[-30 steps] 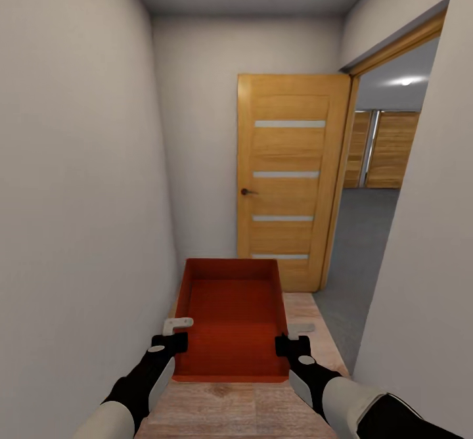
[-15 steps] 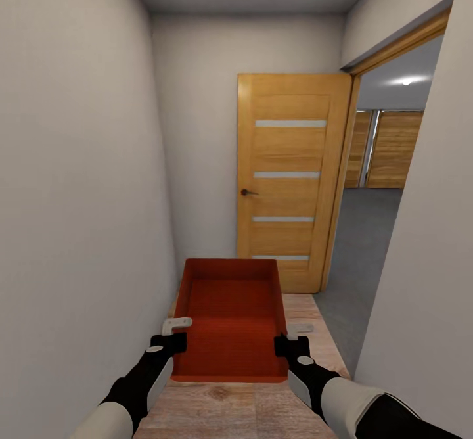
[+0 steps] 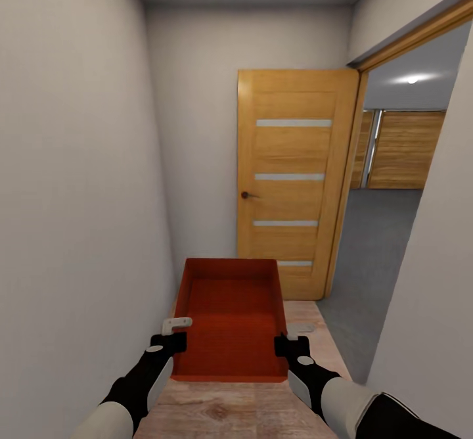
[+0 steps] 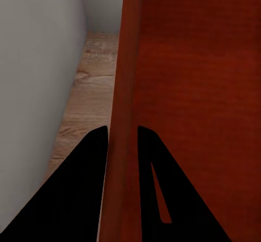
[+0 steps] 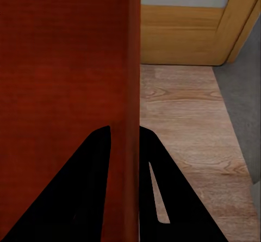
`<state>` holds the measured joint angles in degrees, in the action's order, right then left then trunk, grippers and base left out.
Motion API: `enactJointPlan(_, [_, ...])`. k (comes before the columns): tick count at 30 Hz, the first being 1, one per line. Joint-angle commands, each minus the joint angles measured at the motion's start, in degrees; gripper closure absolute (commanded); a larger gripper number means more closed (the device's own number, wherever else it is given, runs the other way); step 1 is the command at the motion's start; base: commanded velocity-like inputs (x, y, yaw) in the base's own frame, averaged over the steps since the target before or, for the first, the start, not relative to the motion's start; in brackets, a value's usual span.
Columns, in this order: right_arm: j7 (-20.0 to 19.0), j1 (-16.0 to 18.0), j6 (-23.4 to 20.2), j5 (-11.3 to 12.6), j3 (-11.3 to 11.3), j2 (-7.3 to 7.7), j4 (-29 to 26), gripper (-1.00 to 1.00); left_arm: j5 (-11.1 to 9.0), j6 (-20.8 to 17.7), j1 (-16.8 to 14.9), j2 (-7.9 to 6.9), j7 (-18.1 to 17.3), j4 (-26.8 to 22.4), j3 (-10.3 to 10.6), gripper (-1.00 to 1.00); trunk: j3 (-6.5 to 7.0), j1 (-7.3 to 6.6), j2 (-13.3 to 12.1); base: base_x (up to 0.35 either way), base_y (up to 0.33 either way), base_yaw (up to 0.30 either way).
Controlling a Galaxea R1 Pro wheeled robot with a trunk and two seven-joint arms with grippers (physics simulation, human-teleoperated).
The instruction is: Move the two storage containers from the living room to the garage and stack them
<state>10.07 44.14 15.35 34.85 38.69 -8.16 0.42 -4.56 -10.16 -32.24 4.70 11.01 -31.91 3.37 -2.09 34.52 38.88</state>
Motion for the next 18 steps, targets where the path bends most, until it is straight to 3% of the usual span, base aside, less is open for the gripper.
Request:
enactJointPlan(1, [-0.1,0.1,0.1,0.0,0.1,0.32,-0.1,1.00,-0.8,-0.4,0.0,-0.39,0.8,0.0,0.7,1.00,-0.10,0.05,0.1,0.320,0.000,0.000])
enactJointPlan(2, [-0.1,0.1,0.1,0.4,0.5,0.32,-0.1,1.00,-0.7,-0.3,0.0,-0.36,0.7,0.0,0.6,1.00,-0.10,0.05,0.1,0.320,0.000,0.000])
enactJointPlan(3, [-0.1,0.1,0.1,-6.8,-7.2,0.46,-0.1,1.00,-2.2,-0.3,0.0,-0.74,3.3,0.0,1.6,1.00,-0.10,0.05,0.1,0.320,0.000,0.000])
enactJointPlan(9, [0.4,0.1,0.1,-6.8,-7.2,0.33,-0.1,1.00,-2.2,-0.3,0.0,-0.74,3.3,0.0,1.6,1.00,-0.10,0.05,0.1,0.320,0.000,-0.026])
enactJointPlan(14, [0.6,0.1,0.1,-6.8,-7.2,0.30,-0.1,1.00,-2.2,-0.3,0.0,-0.74,3.3,0.0,1.6,1.00,-0.10,0.05,0.1,0.282,0.000,-0.222])
enactJointPlan(18, [0.6,0.1,0.1,-6.8,-7.2,0.31,-0.1,1.00,-2.2,-0.3,0.0,-0.74,3.3,0.0,1.6,1.00,-0.10,0.05,0.1,0.079,0.000,-0.270])
